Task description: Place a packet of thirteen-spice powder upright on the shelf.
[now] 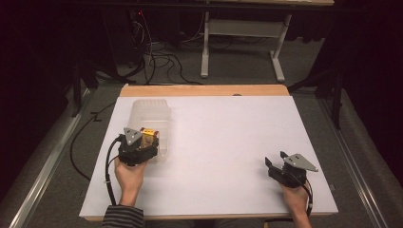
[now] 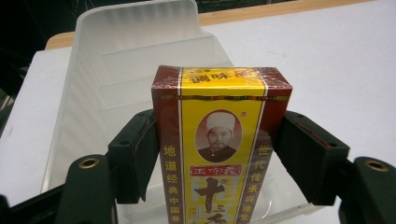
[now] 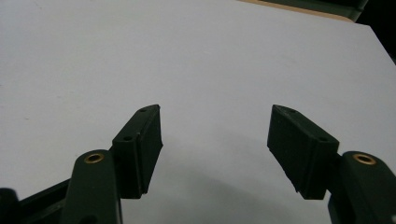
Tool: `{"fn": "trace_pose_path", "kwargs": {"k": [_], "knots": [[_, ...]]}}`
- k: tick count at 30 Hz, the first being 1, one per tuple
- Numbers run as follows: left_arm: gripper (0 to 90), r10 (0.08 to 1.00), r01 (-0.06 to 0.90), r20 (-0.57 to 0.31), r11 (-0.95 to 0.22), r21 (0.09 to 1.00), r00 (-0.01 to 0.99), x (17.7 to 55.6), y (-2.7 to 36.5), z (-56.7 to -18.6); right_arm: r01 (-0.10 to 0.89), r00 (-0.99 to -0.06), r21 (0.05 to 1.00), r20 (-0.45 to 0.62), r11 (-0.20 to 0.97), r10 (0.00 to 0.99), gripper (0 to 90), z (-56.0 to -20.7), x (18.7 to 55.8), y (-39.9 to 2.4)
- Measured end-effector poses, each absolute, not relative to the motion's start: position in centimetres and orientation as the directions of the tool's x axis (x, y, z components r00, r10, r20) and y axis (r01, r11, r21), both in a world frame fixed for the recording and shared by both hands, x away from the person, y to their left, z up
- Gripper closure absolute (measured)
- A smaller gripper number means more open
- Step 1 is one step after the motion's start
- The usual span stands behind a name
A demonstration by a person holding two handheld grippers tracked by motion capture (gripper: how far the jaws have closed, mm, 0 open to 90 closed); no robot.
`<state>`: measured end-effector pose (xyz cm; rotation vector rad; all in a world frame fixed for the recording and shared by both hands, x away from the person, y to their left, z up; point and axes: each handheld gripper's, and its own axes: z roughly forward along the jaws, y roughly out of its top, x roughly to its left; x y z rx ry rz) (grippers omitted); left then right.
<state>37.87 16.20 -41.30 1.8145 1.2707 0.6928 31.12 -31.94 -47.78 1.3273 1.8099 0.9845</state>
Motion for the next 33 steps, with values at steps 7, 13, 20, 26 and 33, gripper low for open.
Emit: {"fn": "trace_pose_path", "kwargs": {"k": [7, 13, 20, 26, 33], "knots": [[30.6, 0.939, 0.484, -0.019, -0.160, 0.861, 0.343, 37.2, 16.6, -40.9, 0.452, -0.251, 0.871, -0.086, 0.195, 0.964, 35.9, -47.8, 31.1, -31.9], [30.5, 0.938, 0.482, -0.021, -0.158, 0.862, 0.345, 36.8, 16.9, -41.1, 0.453, -0.251, 0.870, -0.085, 0.195, 0.964, 35.9, -47.8, 31.1, -31.9], [29.6, 0.935, 0.483, -0.012, -0.172, 0.859, 0.354, 36.4, 17.1, -41.1, 0.456, -0.249, 0.869, -0.080, 0.190, 0.965, 35.9, -47.8, 31.1, -32.0], [28.7, 0.933, 0.484, -0.014, -0.174, 0.858, 0.359, 36.1, 17.3, -41.2, 0.452, -0.252, 0.872, -0.079, 0.190, 0.964, 35.9, -47.8, 31.2, -32.0], [25.9, 0.934, 0.478, -0.011, -0.173, 0.862, 0.357, 35.9, 17.2, -40.9, 0.451, -0.251, 0.873, -0.077, 0.187, 0.965, 35.9, -47.8, 31.2, -32.0]]}}
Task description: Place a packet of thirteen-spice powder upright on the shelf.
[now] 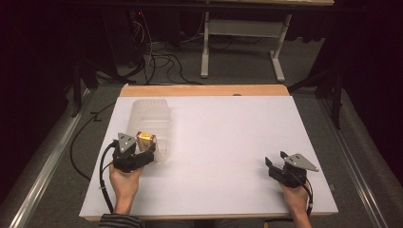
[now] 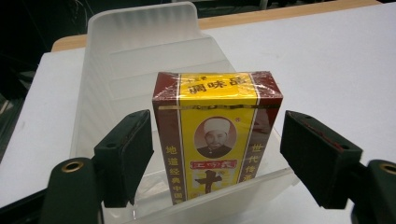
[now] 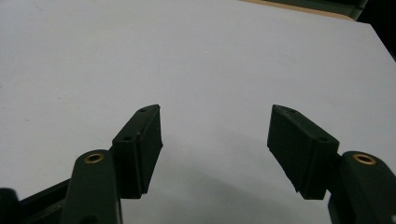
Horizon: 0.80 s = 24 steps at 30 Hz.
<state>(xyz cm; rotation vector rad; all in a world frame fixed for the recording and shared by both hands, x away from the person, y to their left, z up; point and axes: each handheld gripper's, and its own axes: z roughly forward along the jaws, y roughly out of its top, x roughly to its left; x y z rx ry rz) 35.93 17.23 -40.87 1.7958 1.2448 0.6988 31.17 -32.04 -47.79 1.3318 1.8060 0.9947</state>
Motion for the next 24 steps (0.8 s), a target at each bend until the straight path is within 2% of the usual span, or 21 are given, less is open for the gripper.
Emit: {"fn": "trace_pose_path", "kwargs": {"k": [24], "knots": [[25.7, 0.918, 0.396, 0.017, -0.188, 0.899, 0.396, 33.7, 16.2, -38.6, 0.449, -0.251, 0.874, -0.078, 0.187, 0.965, 35.9, -47.8, 31.1, -32.1]]}}
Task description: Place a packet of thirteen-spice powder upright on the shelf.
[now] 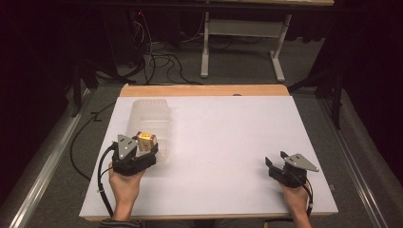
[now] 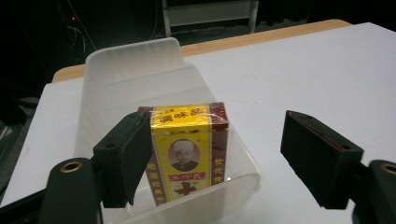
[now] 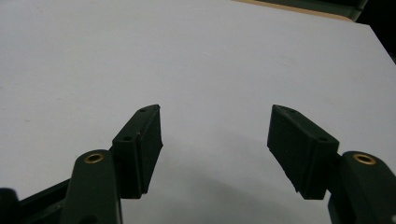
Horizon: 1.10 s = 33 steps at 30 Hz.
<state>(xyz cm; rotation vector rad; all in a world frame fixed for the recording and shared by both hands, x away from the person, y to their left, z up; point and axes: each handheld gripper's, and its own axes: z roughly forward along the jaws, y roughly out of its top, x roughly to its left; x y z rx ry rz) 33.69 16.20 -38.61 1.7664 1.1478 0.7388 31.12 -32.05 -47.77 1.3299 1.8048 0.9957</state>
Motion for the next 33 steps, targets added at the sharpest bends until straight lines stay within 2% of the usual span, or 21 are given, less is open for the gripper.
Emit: {"fn": "trace_pose_path", "kwargs": {"k": [8, 33], "knots": [[26.1, 0.904, 0.369, 0.038, -0.213, 0.905, 0.427, 33.1, 15.0, -38.3, 0.449, -0.250, 0.873, -0.078, 0.187, 0.965, 35.9, -47.8, 31.1, -32.0], [26.2, 0.834, 0.344, 0.024, -0.254, 0.904, 0.552, 32.7, 10.5, -39.6, 0.452, -0.249, 0.872, -0.078, 0.187, 0.965, 36.0, -47.8, 31.2, -32.0]]}}
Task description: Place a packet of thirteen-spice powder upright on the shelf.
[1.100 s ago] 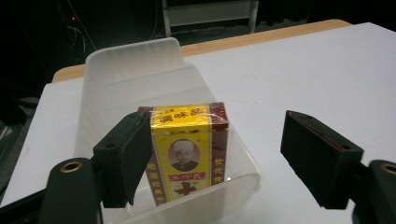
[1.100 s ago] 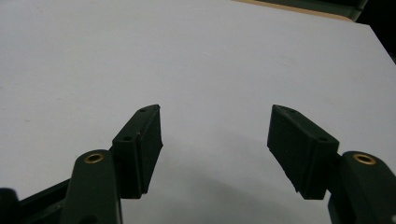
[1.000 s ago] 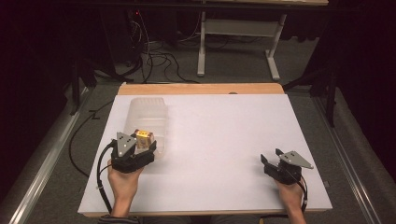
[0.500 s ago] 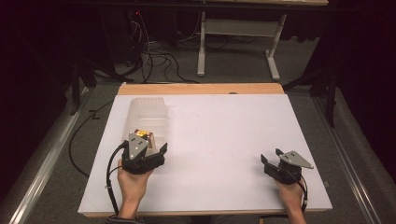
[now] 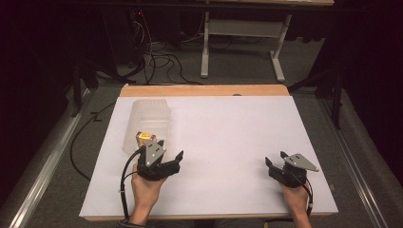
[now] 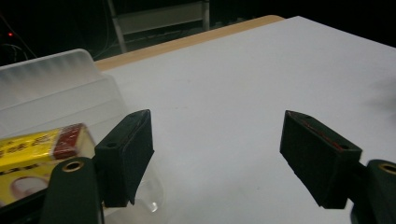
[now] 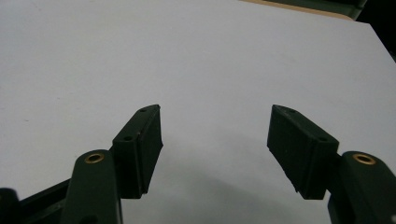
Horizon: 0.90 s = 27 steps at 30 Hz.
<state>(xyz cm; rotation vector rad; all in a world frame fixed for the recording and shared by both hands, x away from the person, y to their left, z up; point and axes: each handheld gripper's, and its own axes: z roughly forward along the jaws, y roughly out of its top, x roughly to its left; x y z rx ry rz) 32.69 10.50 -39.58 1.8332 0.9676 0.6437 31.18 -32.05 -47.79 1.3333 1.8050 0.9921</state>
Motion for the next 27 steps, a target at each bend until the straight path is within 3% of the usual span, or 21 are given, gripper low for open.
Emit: {"fn": "trace_pose_path", "kwargs": {"k": [27], "knots": [[25.6, 0.807, 0.347, -0.002, -0.252, 0.903, 0.591, 33.1, 7.2, -41.1, 0.454, -0.247, 0.871, -0.080, 0.188, 0.966, 36.1, -47.8, 31.1, -32.0]]}}
